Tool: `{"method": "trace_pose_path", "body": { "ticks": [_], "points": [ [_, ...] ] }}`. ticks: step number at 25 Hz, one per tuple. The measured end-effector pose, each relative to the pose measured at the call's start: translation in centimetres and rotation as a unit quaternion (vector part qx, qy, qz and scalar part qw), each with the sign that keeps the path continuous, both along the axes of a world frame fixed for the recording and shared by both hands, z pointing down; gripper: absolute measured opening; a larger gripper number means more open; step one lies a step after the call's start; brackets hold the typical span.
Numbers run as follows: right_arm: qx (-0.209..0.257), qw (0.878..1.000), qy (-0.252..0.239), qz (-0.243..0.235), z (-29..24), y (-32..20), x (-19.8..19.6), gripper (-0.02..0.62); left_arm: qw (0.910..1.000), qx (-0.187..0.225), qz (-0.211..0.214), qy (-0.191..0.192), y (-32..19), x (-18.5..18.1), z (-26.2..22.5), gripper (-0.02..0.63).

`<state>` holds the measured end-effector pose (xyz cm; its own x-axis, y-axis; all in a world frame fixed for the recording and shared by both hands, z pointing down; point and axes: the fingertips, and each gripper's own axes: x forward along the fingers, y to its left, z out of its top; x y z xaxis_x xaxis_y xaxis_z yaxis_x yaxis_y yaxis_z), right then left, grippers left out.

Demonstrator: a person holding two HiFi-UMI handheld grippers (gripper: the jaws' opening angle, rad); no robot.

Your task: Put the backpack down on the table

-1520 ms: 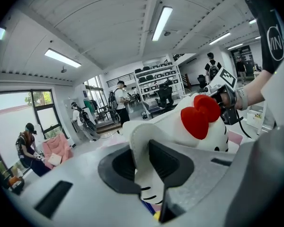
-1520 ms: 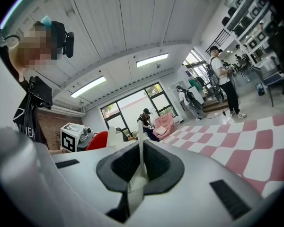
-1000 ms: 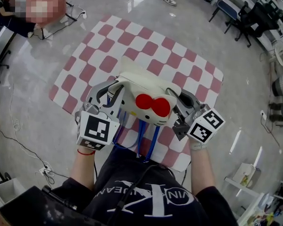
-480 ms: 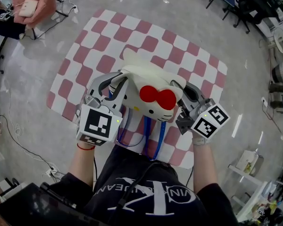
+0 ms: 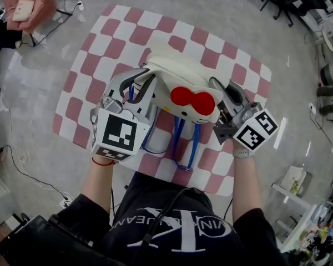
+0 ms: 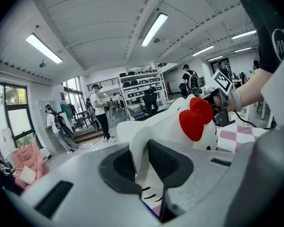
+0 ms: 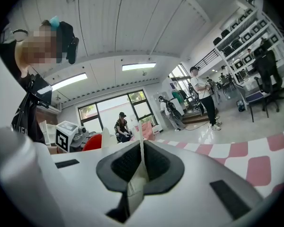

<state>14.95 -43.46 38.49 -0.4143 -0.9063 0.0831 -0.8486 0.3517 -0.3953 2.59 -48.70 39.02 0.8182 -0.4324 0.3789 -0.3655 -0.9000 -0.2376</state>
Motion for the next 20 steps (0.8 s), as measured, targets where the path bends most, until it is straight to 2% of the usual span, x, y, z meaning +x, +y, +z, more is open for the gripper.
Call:
{"method": "trace_pose_path", "body": {
  "ticks": [12, 20],
  "points": [
    [0.014, 1.000, 0.026, -0.002, 1.2, -0.4, 0.3, 0.011, 0.9995, 0.019, 0.022, 0.008, 0.0, 0.4, 1.3, 0.064],
    [0.032, 0.999, 0.030, 0.005, 1.0, -3.6, 2.3, 0.011, 0.9989, 0.039, 0.024, 0.001, -3.3, 2.3, 0.9, 0.064]
  ]
}}
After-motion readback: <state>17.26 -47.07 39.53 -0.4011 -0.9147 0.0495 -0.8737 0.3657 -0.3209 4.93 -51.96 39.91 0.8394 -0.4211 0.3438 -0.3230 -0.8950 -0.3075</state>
